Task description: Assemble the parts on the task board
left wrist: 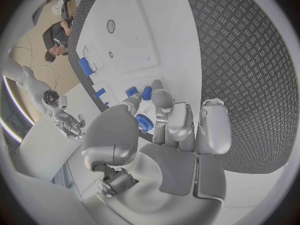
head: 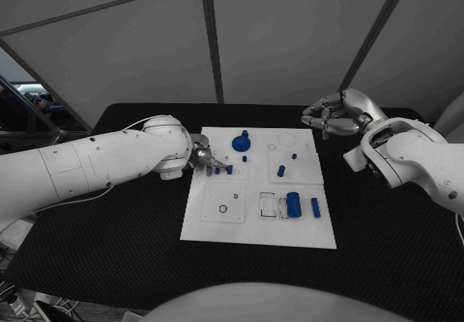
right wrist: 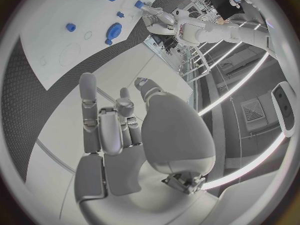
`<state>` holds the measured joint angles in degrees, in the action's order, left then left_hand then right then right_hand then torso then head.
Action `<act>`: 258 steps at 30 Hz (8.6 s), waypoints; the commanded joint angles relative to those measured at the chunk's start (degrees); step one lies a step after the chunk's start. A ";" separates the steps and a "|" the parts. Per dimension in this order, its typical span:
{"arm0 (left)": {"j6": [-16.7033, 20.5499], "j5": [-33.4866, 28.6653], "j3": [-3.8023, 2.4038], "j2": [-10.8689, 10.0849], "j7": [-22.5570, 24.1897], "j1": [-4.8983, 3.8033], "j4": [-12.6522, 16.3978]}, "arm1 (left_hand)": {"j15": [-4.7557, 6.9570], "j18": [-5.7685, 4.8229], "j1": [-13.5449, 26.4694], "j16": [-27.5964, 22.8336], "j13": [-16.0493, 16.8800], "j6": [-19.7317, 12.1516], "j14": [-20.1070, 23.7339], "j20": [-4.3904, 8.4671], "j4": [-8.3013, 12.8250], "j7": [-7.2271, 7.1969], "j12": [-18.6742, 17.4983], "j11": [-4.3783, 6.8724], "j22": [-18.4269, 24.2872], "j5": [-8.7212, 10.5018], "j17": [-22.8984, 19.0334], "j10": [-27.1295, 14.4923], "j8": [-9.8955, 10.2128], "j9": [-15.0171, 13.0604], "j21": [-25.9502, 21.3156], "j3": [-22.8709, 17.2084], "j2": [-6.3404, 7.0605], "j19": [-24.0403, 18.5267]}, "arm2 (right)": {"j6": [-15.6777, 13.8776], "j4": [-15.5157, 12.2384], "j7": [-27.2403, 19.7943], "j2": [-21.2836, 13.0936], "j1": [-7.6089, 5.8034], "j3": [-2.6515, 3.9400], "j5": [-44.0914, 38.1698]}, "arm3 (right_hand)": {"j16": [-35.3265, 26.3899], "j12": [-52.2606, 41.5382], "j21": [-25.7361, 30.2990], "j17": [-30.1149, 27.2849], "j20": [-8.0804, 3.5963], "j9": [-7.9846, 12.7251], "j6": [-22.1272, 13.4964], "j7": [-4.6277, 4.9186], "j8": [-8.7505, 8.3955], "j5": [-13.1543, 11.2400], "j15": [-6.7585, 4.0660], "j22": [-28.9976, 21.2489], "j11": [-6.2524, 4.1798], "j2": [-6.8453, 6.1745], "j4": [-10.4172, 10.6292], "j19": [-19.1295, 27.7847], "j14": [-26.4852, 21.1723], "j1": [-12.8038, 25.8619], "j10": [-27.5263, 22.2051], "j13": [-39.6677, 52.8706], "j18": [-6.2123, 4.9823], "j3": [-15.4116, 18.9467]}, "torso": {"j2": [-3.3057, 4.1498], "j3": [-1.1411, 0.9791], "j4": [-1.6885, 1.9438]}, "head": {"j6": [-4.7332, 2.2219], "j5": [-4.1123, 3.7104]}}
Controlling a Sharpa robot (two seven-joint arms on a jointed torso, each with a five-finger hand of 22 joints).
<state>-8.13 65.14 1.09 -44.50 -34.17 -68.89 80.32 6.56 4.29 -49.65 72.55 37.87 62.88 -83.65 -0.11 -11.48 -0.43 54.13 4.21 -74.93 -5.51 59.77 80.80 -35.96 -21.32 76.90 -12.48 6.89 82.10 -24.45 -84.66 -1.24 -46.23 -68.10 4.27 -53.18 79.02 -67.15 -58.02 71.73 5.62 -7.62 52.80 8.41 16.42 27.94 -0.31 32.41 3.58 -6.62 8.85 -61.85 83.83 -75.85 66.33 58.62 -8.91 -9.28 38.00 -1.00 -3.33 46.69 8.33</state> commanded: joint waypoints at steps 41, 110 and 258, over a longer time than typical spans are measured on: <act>28.07 7.47 -1.40 1.62 35.61 1.80 -0.42 | -7.95 6.10 -33.29 -19.01 -24.35 -12.88 20.59 -7.26 5.80 8.64 -21.79 -9.33 29.02 -0.50 -29.82 -27.93 13.08 13.83 -46.33 2.60 0.45 -22.22 | 0.40 0.99 -0.34 0.71 -0.06 0.03 -0.10 | -0.43 0.04 0.43 -0.05 -0.06 -0.13 -0.65 -0.04 0.49 0.38 -0.35 -0.09 -0.06 -0.09 0.20 0.05 0.92 -0.27 -0.28 -0.03 -1.06 -0.30 | 0.07 -0.07 -0.12 | -1.52 -1.29; 15.18 24.74 0.18 11.16 30.65 1.94 -10.42 | -6.32 5.49 -31.46 3.23 -33.30 -3.53 7.44 -5.64 8.62 7.27 -24.94 -7.88 18.39 -0.32 -9.51 -21.83 20.50 17.46 -34.63 -9.04 2.91 -14.86 | 0.43 0.99 -0.31 1.28 -0.05 0.03 -0.21 | -0.41 -0.01 0.47 0.01 -0.08 -0.16 -0.72 -0.06 0.65 0.48 -0.38 -0.11 -0.09 0.04 0.18 0.00 0.95 -0.52 -0.23 -0.02 -1.06 -0.58 | 0.00 -0.01 0.00 | -1.50 -1.97; 15.65 16.10 -4.03 2.76 30.21 5.29 -6.61 | -7.13 4.84 -28.29 4.23 -34.19 -5.08 6.25 -6.16 12.86 8.79 -36.18 -9.05 11.32 0.16 -10.46 -18.72 28.91 17.68 -29.26 -14.87 4.78 -13.97 | 0.00 1.50 -0.04 1.04 -0.04 0.03 -0.40 | -0.72 0.17 0.80 -0.38 -0.14 -0.25 -0.77 -0.08 1.10 0.76 -0.43 -0.57 -0.13 0.18 0.28 0.07 0.88 -0.81 -0.42 -0.40 -1.13 -1.15 | 0.00 -0.02 -0.04 | -1.50 -1.82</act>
<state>7.86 81.34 -2.88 -41.78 -3.56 -63.53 73.71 -0.62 11.36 -78.63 76.99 3.72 58.13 -77.69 -6.24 1.42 8.40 18.06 -4.83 -63.66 -5.46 49.46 62.32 -7.32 -3.67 47.80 -27.64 11.67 68.53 -24.28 -83.12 -1.16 -45.19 -68.06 4.26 -53.47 78.41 -67.15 -57.45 71.42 5.62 -7.79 52.39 8.41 17.31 28.46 -0.31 31.87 3.57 -6.38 9.03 -61.85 83.83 -76.08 66.31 58.24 -8.91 -10.06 38.00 -1.03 -3.30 45.15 6.51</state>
